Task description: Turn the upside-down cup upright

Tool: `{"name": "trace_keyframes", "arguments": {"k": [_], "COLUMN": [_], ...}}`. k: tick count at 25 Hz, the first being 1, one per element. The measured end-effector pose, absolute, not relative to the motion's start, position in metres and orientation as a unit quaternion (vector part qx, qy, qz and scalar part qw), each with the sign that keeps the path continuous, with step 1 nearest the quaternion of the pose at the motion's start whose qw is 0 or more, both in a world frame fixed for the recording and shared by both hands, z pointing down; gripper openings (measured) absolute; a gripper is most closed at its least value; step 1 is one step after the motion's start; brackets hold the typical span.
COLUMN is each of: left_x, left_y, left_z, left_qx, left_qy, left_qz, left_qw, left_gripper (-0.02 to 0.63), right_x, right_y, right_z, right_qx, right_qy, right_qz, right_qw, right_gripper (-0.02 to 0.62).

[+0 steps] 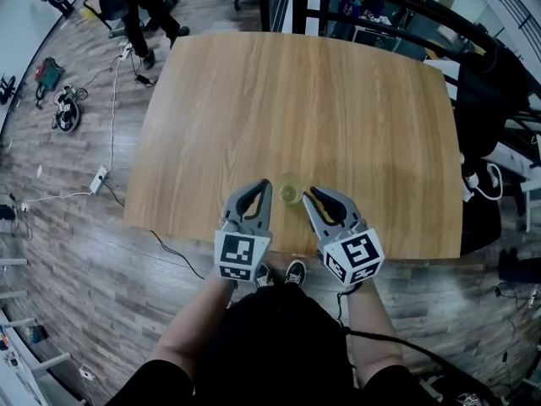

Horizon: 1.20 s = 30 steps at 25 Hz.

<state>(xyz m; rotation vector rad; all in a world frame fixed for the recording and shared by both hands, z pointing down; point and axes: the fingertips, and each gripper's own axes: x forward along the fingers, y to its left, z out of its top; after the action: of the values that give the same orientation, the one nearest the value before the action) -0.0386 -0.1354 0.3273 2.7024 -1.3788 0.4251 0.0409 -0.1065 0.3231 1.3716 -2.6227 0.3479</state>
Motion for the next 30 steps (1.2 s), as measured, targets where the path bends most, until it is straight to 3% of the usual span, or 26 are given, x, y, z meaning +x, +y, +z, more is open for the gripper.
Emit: {"name": "trace_keyframes", "arguments": {"k": [6, 30], "left_x": [-0.021, -0.013], "left_y": [-0.099, -0.084], "left_z": [0.267, 0.161], "left_qx": [0.876, 0.872], "left_qy": [-0.467, -0.487], "left_qz": [0.118, 0.047], "left_qw": [0.027, 0.007], "left_gripper": [0.008, 0.008], "right_x": [0.052, 0.021], "right_y": [-0.08, -0.065], "right_z": [0.256, 0.156], "right_qx": [0.542, 0.548], "right_qy": [-0.833, -0.834], "right_qz": [0.104, 0.045], "right_qw": [0.04, 0.04], "right_gripper": [0.015, 0.014]}}
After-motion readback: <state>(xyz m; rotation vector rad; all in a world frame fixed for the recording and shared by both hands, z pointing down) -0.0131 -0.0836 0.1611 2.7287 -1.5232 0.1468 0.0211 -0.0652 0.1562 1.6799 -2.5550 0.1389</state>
